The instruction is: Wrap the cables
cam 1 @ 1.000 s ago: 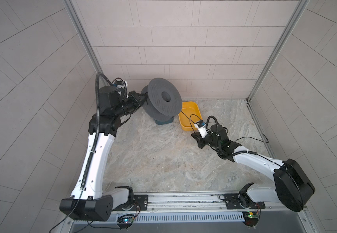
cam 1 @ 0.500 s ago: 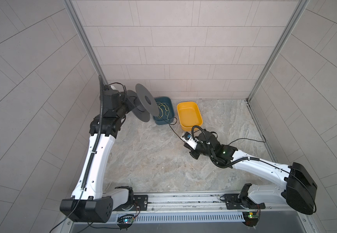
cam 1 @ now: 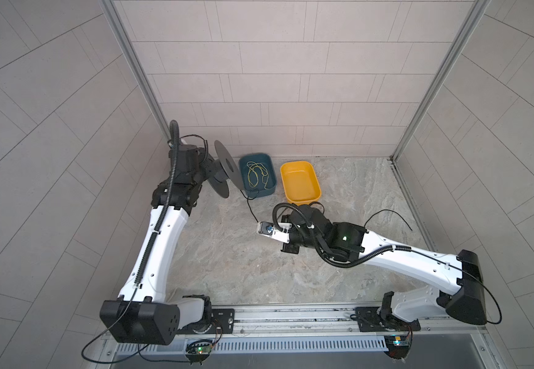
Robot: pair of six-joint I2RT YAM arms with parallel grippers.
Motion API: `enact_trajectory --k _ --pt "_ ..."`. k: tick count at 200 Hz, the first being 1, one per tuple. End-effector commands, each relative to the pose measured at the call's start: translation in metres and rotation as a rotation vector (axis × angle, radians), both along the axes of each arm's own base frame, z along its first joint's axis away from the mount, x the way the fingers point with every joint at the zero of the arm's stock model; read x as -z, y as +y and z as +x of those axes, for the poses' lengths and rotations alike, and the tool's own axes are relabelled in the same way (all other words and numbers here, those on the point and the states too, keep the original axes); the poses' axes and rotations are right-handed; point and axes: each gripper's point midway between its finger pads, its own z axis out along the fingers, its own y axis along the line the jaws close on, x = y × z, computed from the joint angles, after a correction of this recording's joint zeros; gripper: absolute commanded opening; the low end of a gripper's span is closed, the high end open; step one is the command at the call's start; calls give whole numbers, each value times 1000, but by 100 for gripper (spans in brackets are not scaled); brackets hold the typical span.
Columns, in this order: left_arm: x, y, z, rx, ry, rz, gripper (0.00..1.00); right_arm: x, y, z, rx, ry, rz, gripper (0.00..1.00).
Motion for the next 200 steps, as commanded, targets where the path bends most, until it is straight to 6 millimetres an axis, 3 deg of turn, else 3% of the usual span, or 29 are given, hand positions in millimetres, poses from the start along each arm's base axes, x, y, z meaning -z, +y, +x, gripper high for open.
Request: enact_trajectory --k 1,33,81,156,200 --pt "-27 -10 14 13 -114 2 0 -10 14 -12 -84 -45 -45 0" --pt "-14 -33 18 78 -63 45 0 -38 31 -9 -102 -108 -17 0" --pt "6 -68 11 228 29 90 0 -92 30 8 -63 -213 58 0" --pt "30 -146 -7 586 122 162 0 -149 7 47 0 -212 197 0" --pt "38 -169 -22 727 128 169 0 -173 -16 86 75 -131 314 0"
